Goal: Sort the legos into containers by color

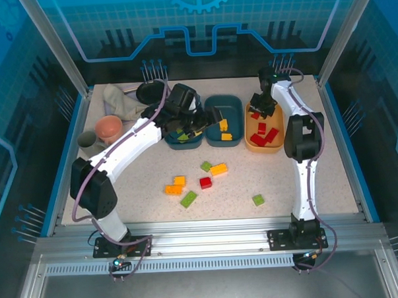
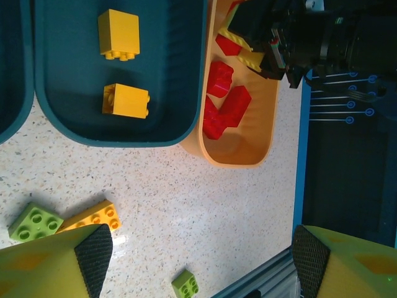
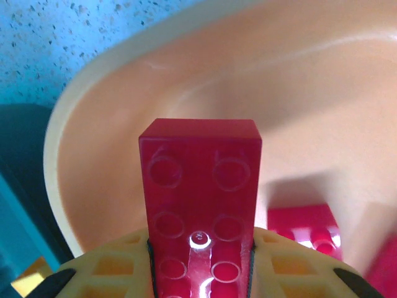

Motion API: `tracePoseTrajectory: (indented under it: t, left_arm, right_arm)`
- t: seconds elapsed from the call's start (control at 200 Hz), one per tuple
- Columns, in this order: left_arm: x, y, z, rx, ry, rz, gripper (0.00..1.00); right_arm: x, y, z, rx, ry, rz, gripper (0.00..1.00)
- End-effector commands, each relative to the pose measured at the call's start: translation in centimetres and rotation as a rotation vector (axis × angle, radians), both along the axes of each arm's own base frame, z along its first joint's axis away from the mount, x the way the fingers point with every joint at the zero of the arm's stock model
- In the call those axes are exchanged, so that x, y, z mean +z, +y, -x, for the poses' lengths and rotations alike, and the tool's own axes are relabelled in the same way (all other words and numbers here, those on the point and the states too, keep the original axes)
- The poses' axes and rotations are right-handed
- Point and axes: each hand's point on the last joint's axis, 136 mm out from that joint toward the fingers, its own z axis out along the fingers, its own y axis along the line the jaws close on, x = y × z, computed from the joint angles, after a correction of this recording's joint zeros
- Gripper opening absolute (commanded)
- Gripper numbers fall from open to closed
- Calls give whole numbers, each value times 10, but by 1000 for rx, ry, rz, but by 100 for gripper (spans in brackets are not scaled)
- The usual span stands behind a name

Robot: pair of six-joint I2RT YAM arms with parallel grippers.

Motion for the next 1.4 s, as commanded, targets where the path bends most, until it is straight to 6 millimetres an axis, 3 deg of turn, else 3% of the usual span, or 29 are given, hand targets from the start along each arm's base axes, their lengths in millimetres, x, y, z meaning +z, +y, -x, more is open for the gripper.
tracePoseTrajectory:
  t: [0.0,0.125,0.25,0.465,0.55,0.615,0.84,0.91,1.045,1.295,1.395]
  left_arm:
    - [5,-8,-6,-16,-22,-8,79]
    - [2,-6,-8,-14,-15,-25,79]
    - [1,-4,-4,-13,-9,-37,79]
    - [4,2,5,-29,-10,-49,79]
    - [6,3,7,-31,-11,-47,78]
    - [9,4,8,-32,-16,-45,78]
    - [15,13,21,-35,-10,-58,78]
    - [12,14,26,-40,9,-62,78]
    - [-1,8,42,-70,90,-55,78]
    - [-55,-35,95,-108,430,-69,74]
    - [-75,-59,118,-123,545,-86,73]
  right_arm:
    - [-12,-2,5,-14,62,-37,21]
    - [-18,-3,5,-27,72,-38,30]
    - [-10,-5,4,-26,57,-31,42]
    - [7,-5,3,-7,19,-29,41]
    - [11,-7,6,-11,24,-21,52]
    - [19,-9,8,-9,10,-7,53]
    - [106,-14,30,10,-187,70,52]
    - [128,-11,47,31,-227,100,52]
    - [149,5,98,99,-252,138,52]
    - [154,34,229,255,-244,193,54]
    - [157,43,272,340,-295,183,56]
